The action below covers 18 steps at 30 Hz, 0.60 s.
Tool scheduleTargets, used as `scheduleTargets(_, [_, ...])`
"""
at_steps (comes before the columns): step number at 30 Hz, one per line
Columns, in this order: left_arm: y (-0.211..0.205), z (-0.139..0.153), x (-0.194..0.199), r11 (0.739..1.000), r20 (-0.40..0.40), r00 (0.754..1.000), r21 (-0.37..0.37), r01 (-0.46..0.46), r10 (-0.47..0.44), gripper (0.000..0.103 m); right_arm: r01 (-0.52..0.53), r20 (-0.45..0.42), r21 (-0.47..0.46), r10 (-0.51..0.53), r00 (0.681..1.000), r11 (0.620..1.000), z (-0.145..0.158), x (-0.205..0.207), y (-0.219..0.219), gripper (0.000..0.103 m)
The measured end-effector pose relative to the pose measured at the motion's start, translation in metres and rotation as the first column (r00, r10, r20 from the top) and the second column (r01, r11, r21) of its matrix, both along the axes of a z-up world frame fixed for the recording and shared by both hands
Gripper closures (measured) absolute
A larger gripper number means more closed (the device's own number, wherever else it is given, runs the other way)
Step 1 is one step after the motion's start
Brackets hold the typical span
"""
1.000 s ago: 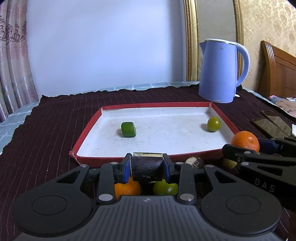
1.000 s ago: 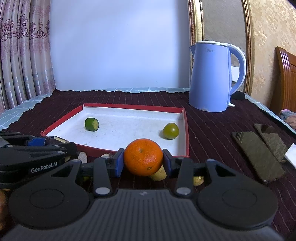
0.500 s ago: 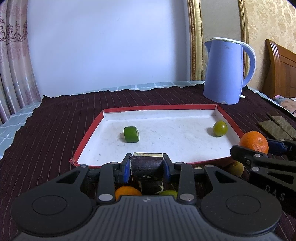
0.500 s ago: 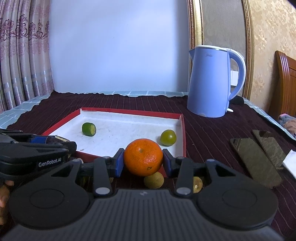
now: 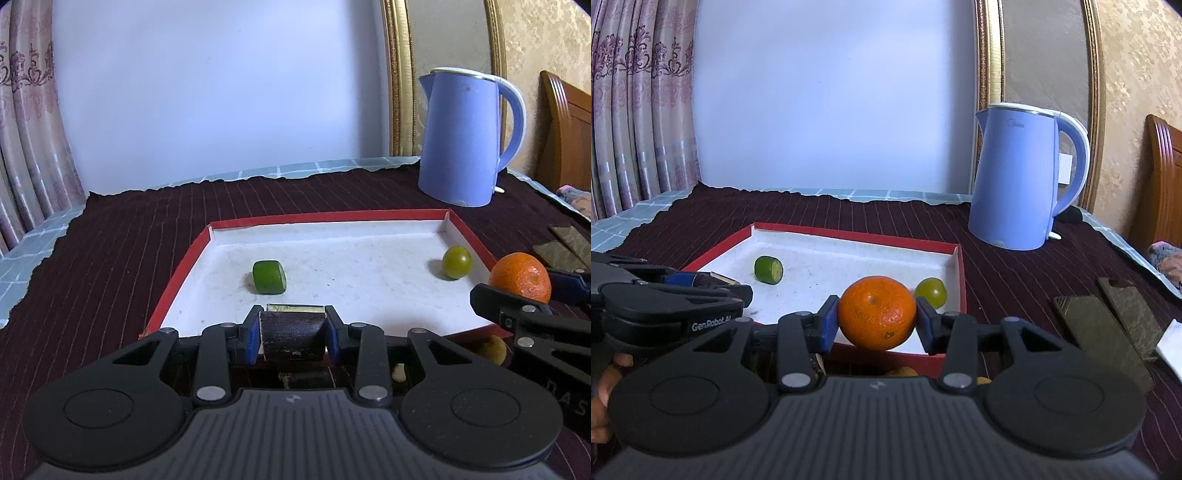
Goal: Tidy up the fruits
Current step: 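Carry the wooden piece and orange over the tray with both tools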
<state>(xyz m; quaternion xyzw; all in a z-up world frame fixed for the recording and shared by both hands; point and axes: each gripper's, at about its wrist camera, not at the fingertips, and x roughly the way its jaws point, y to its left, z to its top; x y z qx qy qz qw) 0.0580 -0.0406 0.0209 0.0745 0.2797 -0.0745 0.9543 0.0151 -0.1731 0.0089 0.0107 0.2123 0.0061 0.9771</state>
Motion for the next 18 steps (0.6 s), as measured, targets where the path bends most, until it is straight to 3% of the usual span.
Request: scheduleTargets(18, [0.001,-0.001,0.028,0.999,-0.027,0.999,0.008,-0.047,0.047,0.07,0.004,-0.009,0.006,-0.004,1.0,1.0,0.004,0.021,-0.004,0.062])
